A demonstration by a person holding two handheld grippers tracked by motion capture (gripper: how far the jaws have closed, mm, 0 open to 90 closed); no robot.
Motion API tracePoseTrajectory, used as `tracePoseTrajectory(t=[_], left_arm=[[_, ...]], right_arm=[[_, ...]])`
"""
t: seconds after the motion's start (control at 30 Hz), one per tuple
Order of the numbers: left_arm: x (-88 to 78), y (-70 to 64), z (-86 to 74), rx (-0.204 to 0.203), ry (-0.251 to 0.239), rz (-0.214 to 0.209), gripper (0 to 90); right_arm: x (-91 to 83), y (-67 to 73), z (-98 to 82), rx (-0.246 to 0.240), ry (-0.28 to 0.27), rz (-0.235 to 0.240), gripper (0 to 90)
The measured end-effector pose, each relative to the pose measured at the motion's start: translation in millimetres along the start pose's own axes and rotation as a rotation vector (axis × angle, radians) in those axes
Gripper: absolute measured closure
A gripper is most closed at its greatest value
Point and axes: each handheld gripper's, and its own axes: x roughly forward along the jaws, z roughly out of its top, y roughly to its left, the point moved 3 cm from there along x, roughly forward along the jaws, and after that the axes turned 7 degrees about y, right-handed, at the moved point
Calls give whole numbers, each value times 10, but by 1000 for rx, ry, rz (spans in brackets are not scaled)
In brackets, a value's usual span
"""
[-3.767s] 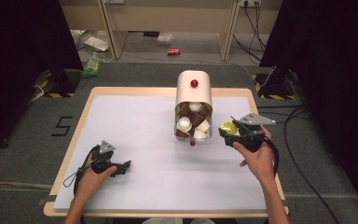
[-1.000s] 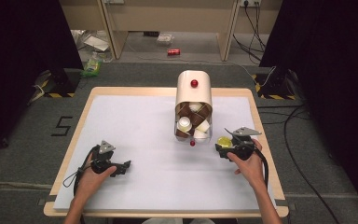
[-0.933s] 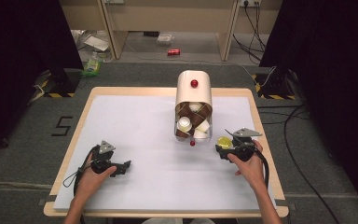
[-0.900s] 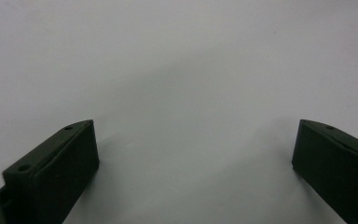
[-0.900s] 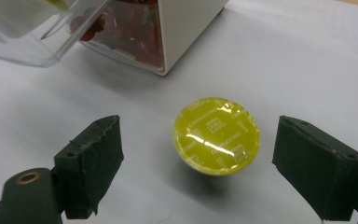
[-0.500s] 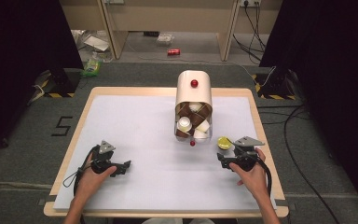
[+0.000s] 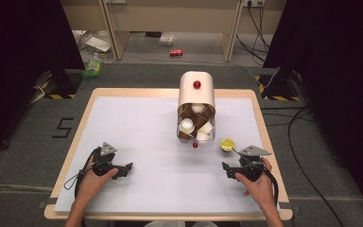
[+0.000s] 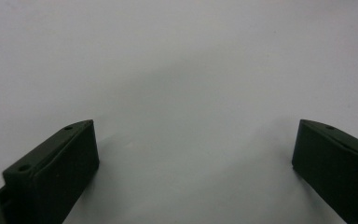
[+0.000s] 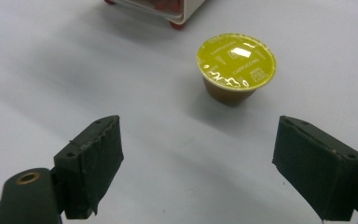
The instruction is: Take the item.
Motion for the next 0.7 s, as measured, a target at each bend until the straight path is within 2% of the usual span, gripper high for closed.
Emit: tracePoseTrajectory(t=[0.7], left_arm=[[1,1,0,3,-1,1,0]], right_arm=[[-48,-35,-261,0,35,-12,161]])
